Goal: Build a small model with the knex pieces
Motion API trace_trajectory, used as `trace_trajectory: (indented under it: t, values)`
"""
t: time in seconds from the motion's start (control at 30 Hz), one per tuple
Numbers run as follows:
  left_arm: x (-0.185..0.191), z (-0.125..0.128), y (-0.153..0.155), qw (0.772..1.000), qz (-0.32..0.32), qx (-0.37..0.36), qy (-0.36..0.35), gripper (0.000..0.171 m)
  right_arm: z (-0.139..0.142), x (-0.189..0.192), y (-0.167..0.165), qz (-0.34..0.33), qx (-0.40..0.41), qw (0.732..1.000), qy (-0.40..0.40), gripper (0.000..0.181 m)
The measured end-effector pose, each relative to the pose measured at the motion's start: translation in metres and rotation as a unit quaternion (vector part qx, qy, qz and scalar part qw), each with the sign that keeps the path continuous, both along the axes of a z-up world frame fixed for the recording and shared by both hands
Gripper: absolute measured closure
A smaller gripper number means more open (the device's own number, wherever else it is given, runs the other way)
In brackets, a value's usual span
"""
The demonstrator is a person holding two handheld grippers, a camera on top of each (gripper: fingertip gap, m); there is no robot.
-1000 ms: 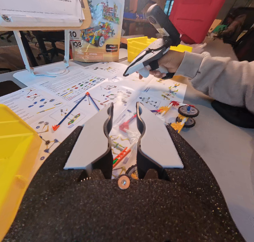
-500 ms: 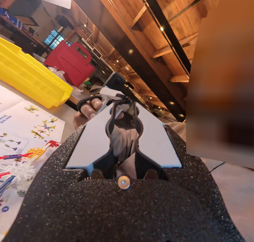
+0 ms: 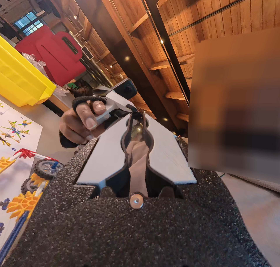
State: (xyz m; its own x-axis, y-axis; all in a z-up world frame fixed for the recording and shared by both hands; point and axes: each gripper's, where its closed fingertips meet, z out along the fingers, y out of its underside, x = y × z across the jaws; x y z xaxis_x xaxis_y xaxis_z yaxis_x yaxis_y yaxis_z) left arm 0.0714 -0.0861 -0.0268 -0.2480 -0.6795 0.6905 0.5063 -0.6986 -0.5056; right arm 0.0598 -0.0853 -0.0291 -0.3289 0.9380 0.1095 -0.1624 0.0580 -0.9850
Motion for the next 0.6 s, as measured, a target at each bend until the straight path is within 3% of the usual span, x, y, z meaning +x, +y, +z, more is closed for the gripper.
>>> trace_trajectory:
  t: [0.03,0.17,0.37,0.47,0.6]
  values:
    - [0.0,-0.003,0.002,1.0,0.008,0.0,0.011,0.161,-0.003,-0.001,0.002,-0.01,0.017,1.0,-0.008,0.174]
    - [-0.002,-0.02,0.013,0.992,0.068,0.018,0.106,0.162,-0.02,-0.004,0.013,-0.054,0.083,0.994,-0.05,0.174]
    - [-0.008,-0.048,0.027,0.936,0.161,0.059,0.307,0.162,-0.045,-0.007,0.027,-0.138,0.257,0.95,-0.11,0.174]
    - [-0.007,-0.056,0.026,0.927,0.157,0.058,0.337,0.163,-0.052,-0.006,0.027,-0.143,0.303,0.933,-0.13,0.173]
    - [-0.003,-0.066,0.021,0.931,0.114,0.034,0.344,0.163,-0.062,-0.003,0.022,-0.129,0.346,0.916,-0.153,0.172]
